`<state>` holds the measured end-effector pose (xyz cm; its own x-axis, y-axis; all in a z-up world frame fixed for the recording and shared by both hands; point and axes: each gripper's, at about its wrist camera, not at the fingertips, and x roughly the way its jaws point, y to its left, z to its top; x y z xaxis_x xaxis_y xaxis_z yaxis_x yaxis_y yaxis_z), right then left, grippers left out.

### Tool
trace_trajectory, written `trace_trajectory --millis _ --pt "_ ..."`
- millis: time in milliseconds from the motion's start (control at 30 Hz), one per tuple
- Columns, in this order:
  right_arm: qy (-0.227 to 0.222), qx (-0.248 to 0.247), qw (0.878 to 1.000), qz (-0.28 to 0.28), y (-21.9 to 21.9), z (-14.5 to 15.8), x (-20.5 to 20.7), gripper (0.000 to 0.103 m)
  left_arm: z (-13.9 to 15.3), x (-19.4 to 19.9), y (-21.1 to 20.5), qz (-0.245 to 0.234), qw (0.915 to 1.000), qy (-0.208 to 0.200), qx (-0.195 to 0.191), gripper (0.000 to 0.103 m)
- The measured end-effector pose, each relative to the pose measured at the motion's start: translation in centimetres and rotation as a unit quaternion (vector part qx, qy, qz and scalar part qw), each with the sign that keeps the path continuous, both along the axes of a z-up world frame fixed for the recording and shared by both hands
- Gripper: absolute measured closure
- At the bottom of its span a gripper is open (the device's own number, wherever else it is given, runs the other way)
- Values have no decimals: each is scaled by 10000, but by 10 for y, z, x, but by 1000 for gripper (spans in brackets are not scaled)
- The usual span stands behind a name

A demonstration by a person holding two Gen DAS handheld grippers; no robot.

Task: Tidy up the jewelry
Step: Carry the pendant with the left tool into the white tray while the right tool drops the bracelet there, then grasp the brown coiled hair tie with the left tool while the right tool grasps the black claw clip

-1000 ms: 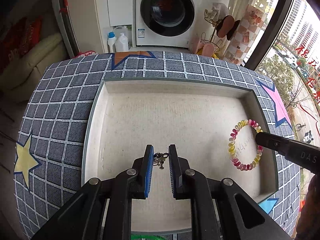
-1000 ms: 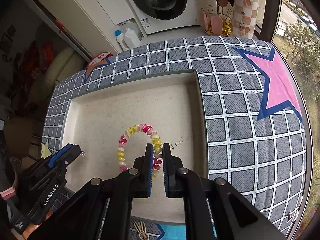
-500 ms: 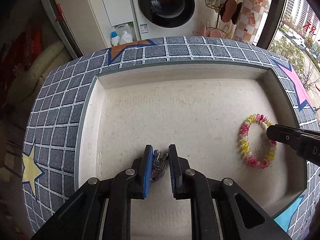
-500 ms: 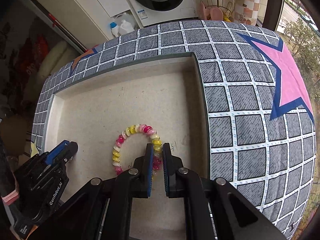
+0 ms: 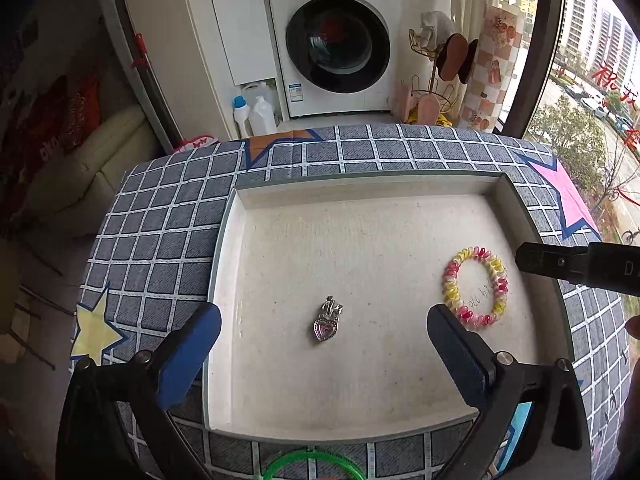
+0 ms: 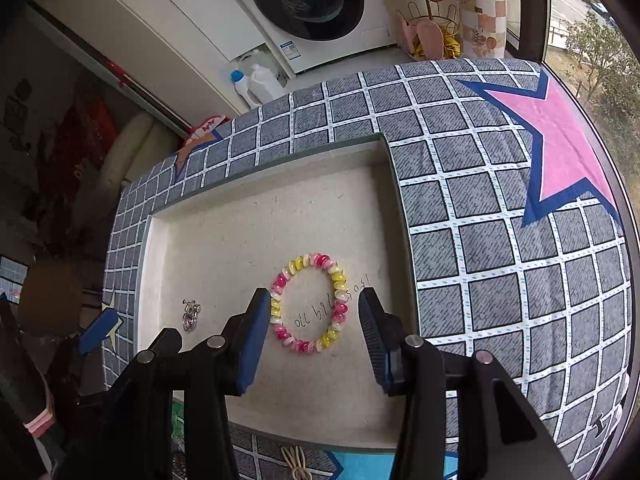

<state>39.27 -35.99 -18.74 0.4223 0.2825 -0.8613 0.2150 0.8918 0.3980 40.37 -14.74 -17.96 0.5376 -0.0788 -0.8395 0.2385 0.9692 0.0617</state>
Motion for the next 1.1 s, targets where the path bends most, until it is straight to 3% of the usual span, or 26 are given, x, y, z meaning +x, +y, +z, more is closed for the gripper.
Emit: trace_trajectory --millis 200,633,800,1100 --pt "-213 209 9996 -24 3 24 -30 20 19 -35 34 157 9998 -7 -155 0" --pt "-324 151 9993 -89 28 39 -125 14 -8 -130 93 423 9966 686 144 0" --pt "-57 203 9994 -266 35 27 -158 13 -17 -152 106 461 9952 831 245 0" --pt "702 -110 9974 -78 56 0 -210 13 -35 -155 133 794 9893 1224 -88 0"
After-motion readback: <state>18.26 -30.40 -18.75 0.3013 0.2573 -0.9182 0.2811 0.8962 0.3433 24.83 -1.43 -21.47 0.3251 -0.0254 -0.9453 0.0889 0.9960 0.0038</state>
